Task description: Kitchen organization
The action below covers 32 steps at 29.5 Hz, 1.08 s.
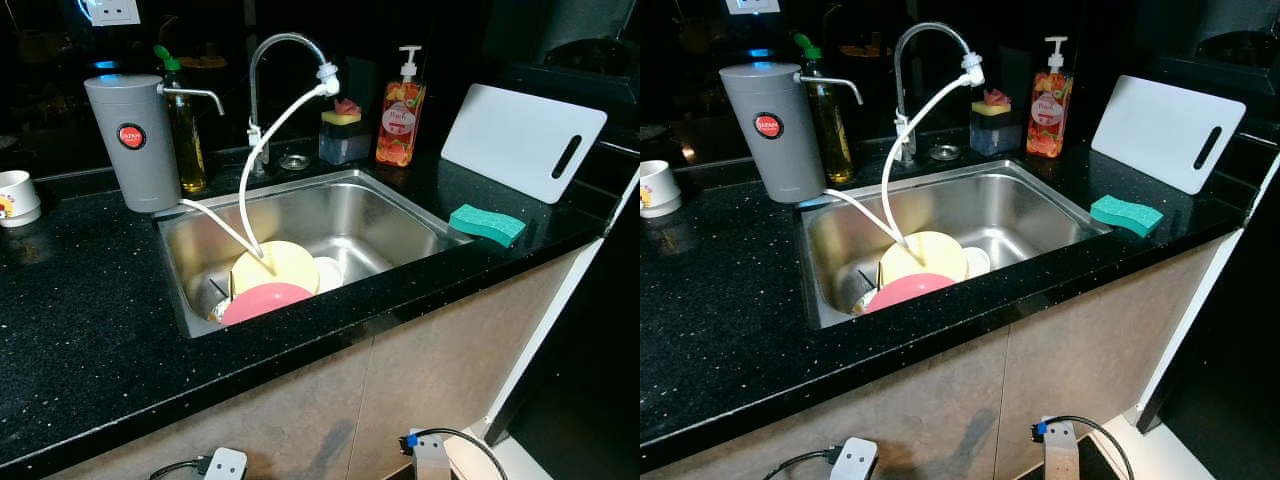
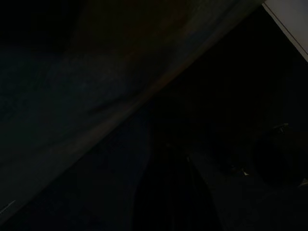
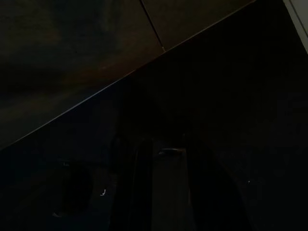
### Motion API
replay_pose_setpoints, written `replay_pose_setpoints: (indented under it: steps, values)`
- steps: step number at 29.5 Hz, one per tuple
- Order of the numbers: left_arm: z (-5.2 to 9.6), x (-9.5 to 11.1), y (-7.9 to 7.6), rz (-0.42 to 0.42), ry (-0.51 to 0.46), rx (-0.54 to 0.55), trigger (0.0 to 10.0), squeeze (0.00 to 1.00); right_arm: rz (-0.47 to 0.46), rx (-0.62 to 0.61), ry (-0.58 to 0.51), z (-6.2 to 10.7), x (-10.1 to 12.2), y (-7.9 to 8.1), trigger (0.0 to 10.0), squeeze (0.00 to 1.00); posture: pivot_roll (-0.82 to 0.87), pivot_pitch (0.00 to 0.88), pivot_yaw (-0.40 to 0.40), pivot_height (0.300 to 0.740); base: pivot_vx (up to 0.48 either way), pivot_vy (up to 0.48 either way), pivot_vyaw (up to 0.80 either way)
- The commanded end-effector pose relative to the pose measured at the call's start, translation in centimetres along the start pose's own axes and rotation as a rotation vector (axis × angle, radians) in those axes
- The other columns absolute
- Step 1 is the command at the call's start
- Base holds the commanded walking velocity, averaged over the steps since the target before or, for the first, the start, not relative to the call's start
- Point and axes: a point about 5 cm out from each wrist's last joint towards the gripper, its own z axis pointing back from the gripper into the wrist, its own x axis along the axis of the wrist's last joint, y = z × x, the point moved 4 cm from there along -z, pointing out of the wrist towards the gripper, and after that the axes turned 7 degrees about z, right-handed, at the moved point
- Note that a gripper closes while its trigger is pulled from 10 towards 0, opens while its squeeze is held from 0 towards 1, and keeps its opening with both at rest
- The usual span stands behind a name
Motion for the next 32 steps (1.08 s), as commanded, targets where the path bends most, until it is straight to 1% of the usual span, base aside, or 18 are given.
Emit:
replay_pose_setpoints:
  steps: [1,15,32]
  values:
    - [-0.05,0.73,0.32,-0.004,-0.014,0.012,10.0,0.00,-0.007,-0.010,0.006,0.04,0.01,-0.30,10.0,0.00,-0.02,0.000,-0.008,0.740,0.000,0.000,0.00]
    - [-0.12,0.93,0.20,-0.001,-0.019,0.016,10.0,0.00,-0.002,-0.014,0.002,0.04,0.16,-0.36,10.0,0.00,-0.02,0.000,-0.012,0.740,0.000,0.000,0.00]
    - [-0.29,1.11,-0.40,-0.010,-0.019,0.003,10.0,0.00,0.003,-0.020,-0.001,0.08,0.31,-0.63,10.0,0.00,-0.02,0.000,-0.022,0.740,0.000,0.000,0.00]
